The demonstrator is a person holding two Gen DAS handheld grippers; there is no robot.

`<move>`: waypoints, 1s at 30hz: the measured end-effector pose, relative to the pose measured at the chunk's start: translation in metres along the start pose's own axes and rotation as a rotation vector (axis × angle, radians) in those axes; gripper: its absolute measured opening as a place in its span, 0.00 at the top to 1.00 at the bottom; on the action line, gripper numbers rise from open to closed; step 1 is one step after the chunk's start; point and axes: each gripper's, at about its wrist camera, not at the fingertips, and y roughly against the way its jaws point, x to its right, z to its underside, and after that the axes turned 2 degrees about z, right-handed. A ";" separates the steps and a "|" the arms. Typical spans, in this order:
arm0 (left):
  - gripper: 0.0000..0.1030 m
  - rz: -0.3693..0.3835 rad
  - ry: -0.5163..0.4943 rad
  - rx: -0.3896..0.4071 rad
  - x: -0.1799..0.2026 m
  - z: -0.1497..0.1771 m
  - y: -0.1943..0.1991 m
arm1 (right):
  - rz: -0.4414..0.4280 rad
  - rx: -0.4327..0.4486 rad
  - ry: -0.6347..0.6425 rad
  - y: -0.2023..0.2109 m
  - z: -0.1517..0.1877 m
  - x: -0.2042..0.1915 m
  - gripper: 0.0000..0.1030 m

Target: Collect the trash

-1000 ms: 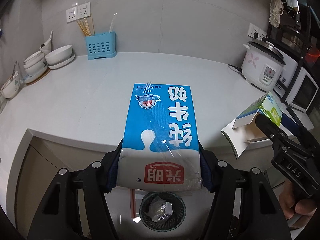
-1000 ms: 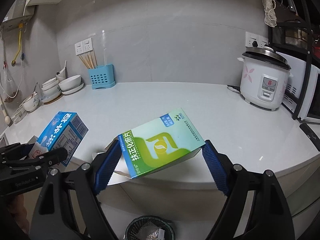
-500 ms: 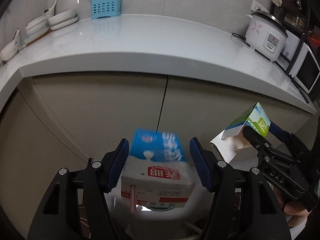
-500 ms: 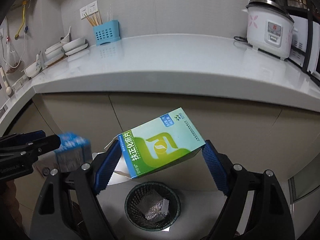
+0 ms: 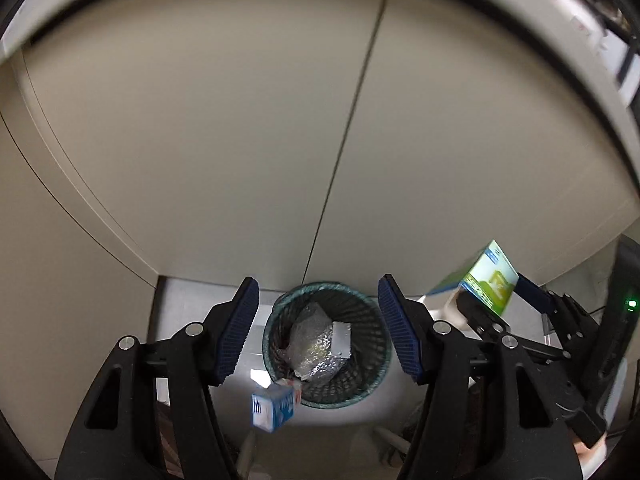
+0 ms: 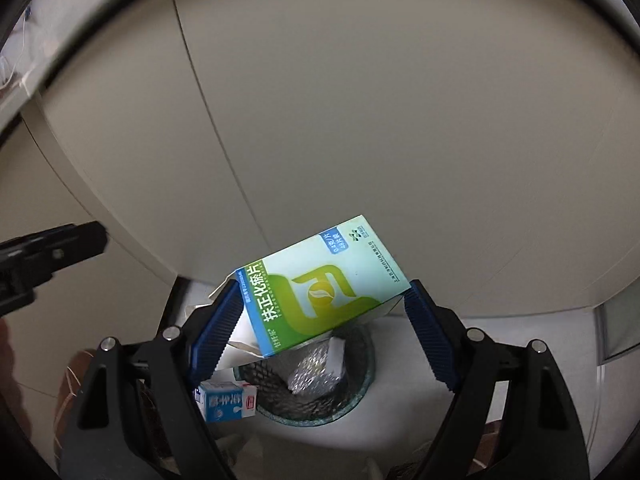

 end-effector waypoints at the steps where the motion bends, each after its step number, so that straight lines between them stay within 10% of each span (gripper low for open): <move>1: 0.41 0.000 0.010 -0.016 -0.006 0.006 -0.017 | 0.007 -0.025 0.000 -0.015 0.005 -0.001 0.23; 19: 0.41 -0.048 0.012 -0.172 -0.043 0.079 -0.185 | 0.046 -0.273 -0.003 -0.174 0.083 -0.002 0.23; 30: 0.41 -0.063 -0.004 -0.218 -0.051 0.089 -0.212 | 0.034 -0.324 0.023 -0.207 0.094 -0.014 0.23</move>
